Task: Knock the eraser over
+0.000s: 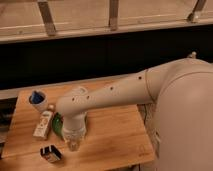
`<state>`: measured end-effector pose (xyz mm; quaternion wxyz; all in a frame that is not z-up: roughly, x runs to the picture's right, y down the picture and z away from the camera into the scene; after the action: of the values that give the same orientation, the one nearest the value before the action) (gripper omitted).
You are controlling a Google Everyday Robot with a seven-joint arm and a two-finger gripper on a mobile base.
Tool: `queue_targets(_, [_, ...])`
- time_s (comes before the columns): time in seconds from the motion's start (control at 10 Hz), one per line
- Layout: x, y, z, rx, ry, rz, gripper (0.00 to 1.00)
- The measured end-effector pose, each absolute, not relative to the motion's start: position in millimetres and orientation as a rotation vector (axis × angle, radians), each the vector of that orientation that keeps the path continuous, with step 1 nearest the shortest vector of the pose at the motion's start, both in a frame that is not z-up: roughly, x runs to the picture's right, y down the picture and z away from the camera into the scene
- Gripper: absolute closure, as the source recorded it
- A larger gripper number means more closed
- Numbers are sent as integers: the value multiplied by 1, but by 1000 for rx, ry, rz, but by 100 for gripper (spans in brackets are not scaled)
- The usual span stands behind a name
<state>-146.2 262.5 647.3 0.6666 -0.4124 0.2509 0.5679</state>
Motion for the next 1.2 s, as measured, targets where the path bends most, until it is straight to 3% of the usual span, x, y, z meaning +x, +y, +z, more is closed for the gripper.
queue_targets(0.6, [-156, 262, 648, -923, 602, 1256, 100])
queue_targets(1.2, [-169, 319, 656, -1026, 723, 1236, 100])
